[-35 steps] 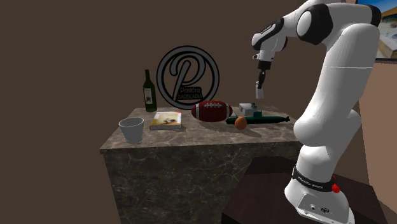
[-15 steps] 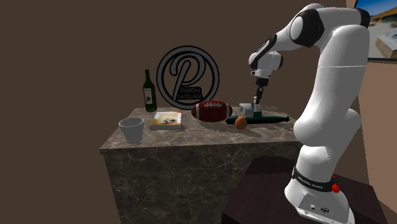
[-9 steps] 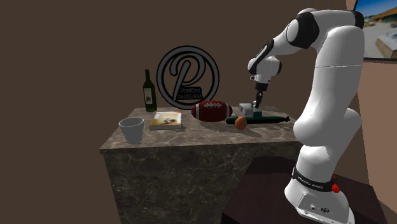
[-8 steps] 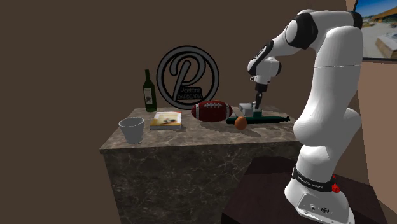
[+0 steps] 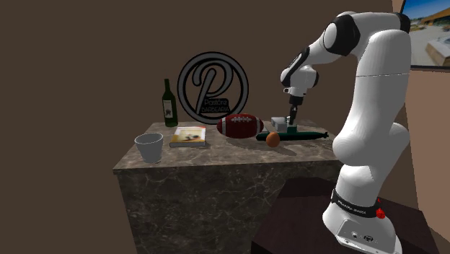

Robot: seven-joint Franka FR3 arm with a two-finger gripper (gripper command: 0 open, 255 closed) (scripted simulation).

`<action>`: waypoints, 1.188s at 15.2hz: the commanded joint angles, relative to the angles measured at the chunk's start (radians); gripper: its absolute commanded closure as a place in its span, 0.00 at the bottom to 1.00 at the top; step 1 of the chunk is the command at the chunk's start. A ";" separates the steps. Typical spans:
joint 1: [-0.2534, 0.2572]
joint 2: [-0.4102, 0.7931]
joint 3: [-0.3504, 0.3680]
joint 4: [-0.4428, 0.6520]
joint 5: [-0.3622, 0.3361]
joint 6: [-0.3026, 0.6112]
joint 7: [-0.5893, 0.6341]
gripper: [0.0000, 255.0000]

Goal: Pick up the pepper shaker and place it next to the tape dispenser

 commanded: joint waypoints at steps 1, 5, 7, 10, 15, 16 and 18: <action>0.000 0.000 0.000 0.000 0.000 0.000 0.000 0.00; 0.000 0.000 0.000 0.000 0.000 0.000 0.000 0.00; 0.001 -0.018 -0.003 0.015 -0.012 -0.030 0.008 0.00; 0.001 -0.060 -0.010 0.063 -0.042 -0.115 0.028 0.00; 0.001 -0.060 -0.010 0.063 -0.042 -0.115 0.028 0.00; 0.001 -0.060 -0.010 0.063 -0.042 -0.115 0.028 0.00; 0.001 -0.060 -0.010 0.063 -0.042 -0.115 0.028 0.00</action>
